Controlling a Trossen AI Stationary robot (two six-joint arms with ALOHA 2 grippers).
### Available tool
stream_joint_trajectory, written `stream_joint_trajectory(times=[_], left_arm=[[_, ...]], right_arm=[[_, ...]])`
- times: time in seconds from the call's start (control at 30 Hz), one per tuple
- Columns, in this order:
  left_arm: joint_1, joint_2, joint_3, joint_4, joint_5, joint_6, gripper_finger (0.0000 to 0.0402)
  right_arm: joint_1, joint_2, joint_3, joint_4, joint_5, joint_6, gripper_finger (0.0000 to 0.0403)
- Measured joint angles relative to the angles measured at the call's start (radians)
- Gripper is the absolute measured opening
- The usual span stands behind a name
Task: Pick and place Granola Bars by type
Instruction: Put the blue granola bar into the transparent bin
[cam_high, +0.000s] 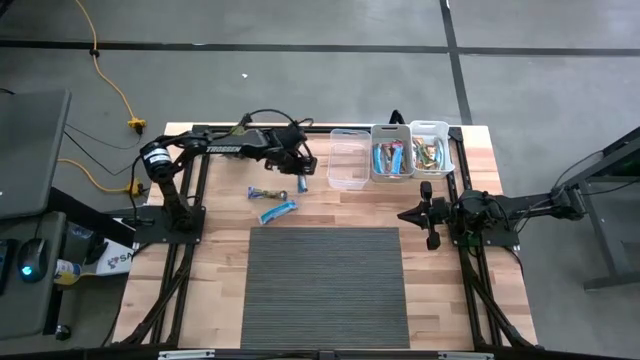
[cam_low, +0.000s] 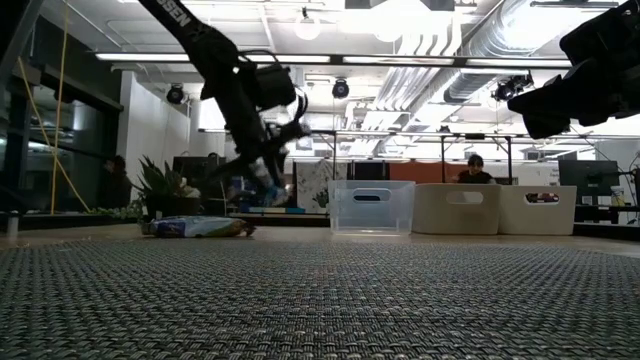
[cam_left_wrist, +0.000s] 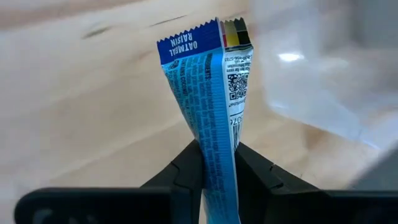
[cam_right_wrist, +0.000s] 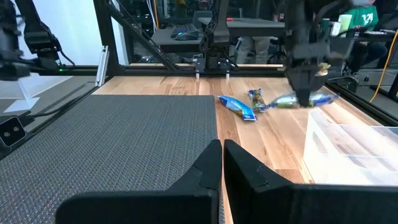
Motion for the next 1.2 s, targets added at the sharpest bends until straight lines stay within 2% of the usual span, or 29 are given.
stream_joint_trajectory(times=[0.27, 0.33, 0.5, 0.57, 0.67, 0.77, 0.87, 1.07, 1.2], left_arm=[[0.001, -0.049, 0.117, -0.002, 0.194, 0.229, 0.0066], [0.001, -0.052, 0.152, 0.026, 0.295, 0.286, 0.0066], [0.001, -0.053, 0.237, 0.177, 0.625, 0.349, 0.0066], [0.000, -0.054, 0.254, 0.269, 0.718, 0.341, 0.0066], [0.001, -0.054, 0.272, 0.412, 0.807, 0.285, 0.0066], [0.003, -0.054, 0.280, 0.539, 0.818, 0.217, 0.0066], [0.015, -0.054, 0.280, 0.656, 0.787, 0.139, 0.0066], [0.016, -0.053, 0.280, 0.711, 0.516, 0.027, 0.0066], [0.015, -0.053, 0.280, 0.676, 0.361, -0.086, 0.0066]], right_arm=[[0.000, 0.000, 0.000, 0.000, 0.000, 0.000, 0.0000], [0.000, 0.001, 0.000, 0.000, 0.000, 0.000, 0.0000], [0.000, 0.001, 0.000, 0.000, 0.000, 0.000, 0.0000], [0.000, 0.001, 0.000, 0.000, 0.000, 0.000, 0.0000], [0.000, 0.001, 0.000, 0.000, 0.000, 0.000, 0.0000], [0.000, 0.001, 0.000, 0.000, 0.000, 0.000, 0.0000], [0.000, 0.001, 0.000, 0.000, 0.000, 0.000, 0.0000], [0.000, 0.001, 0.000, 0.000, 0.000, 0.000, 0.0000], [0.000, 0.001, 0.000, 0.000, 0.000, 0.000, 0.0000]])
